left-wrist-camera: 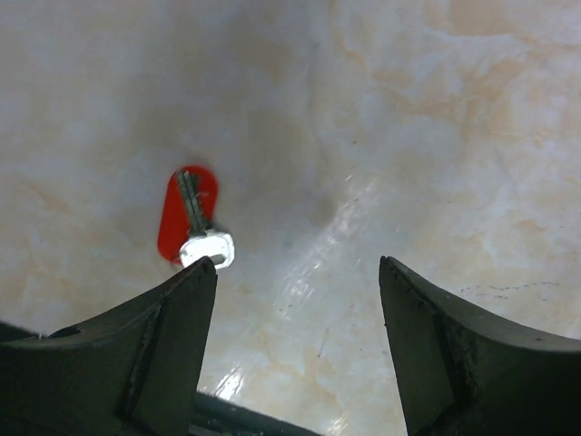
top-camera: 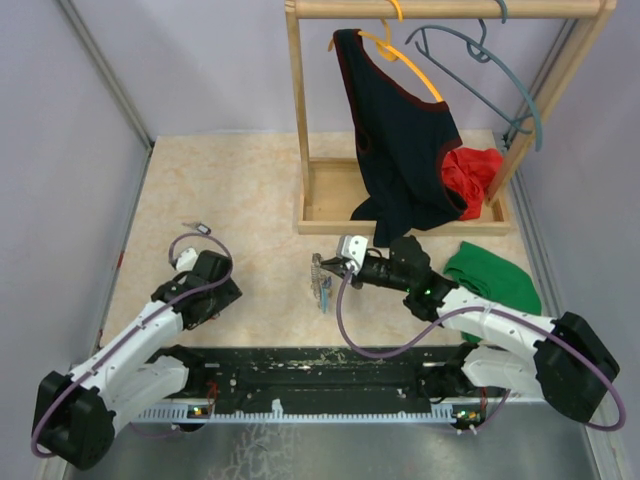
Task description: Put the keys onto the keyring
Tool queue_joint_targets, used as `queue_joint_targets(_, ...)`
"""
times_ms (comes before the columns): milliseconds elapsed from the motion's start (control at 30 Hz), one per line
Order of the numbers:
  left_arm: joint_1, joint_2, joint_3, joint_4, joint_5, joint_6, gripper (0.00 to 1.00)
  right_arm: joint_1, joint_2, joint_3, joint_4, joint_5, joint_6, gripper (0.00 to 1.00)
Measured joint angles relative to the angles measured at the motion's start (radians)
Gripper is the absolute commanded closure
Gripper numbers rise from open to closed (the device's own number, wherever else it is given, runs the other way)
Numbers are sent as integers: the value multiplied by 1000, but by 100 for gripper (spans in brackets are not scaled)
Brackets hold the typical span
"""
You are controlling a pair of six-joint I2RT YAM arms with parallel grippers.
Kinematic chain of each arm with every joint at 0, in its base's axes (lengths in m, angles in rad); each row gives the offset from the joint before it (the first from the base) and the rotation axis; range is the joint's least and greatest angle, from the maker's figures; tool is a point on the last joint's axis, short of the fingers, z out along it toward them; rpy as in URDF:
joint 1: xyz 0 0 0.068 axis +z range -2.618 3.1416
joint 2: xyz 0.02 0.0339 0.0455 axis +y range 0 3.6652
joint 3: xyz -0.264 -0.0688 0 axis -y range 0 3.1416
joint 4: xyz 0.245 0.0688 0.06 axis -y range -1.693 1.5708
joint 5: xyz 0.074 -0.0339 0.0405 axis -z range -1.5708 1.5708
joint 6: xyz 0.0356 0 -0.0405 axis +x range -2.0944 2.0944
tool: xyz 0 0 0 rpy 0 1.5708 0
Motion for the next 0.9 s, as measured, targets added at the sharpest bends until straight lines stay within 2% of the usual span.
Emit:
queue_joint_targets(133, 0, -21, 0, -114, -12, -127, 24, 0, -16, -19, 16, -8, 12, 100)
queue_joint_targets(333, 12, -26, 0, -191, -17, -232, 33, 1, -63, -43, 23, -10, 19, 100)
queue_joint_targets(500, 42, 33, 0, -205, -36, -251, 46, 10, -83, -45, 26, -1, 18, 100)
queue_joint_targets(900, 135, 71, 1, -169, -50, -206, 66, 14, -90, -45, 27, 5, 18, 100)
